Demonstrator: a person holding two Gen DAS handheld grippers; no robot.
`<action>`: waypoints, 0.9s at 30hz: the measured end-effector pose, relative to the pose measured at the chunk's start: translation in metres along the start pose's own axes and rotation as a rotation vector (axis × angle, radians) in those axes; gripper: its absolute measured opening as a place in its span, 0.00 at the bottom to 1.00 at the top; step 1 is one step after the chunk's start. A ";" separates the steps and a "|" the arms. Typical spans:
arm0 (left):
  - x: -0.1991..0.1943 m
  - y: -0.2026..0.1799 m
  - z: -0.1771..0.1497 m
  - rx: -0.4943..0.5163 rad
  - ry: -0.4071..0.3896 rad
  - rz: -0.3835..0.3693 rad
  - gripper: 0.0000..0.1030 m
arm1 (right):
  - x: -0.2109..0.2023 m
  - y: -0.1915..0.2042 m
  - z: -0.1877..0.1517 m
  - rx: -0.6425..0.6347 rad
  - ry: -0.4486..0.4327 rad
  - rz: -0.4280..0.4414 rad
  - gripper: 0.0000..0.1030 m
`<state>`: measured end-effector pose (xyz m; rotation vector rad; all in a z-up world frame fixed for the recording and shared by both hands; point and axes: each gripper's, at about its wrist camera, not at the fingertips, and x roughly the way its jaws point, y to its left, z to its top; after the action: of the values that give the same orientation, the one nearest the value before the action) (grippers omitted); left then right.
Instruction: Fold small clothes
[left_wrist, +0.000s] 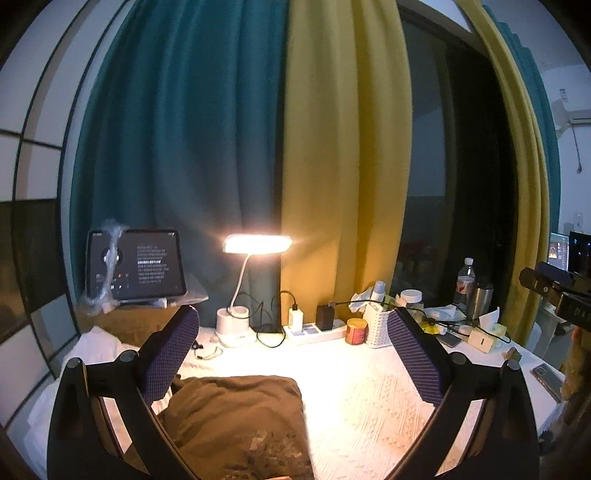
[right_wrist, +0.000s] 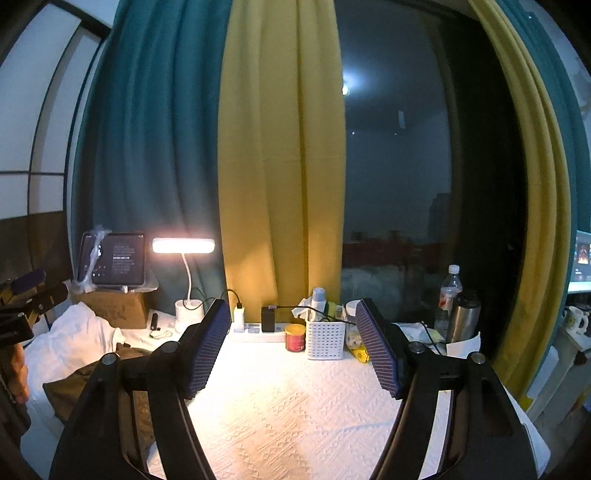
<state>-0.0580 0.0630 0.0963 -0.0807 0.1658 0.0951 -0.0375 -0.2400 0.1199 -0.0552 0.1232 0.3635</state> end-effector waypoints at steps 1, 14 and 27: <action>0.002 0.001 -0.001 -0.003 0.005 0.008 0.98 | 0.003 0.002 0.000 -0.004 0.005 0.003 0.72; 0.013 0.008 -0.008 -0.033 0.042 0.003 0.98 | 0.029 0.014 -0.013 -0.028 0.072 -0.007 0.72; 0.017 0.009 -0.009 -0.037 0.049 0.003 0.98 | 0.038 0.014 -0.016 -0.028 0.098 -0.005 0.72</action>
<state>-0.0432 0.0726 0.0836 -0.1194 0.2128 0.0994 -0.0091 -0.2148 0.0982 -0.1011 0.2144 0.3575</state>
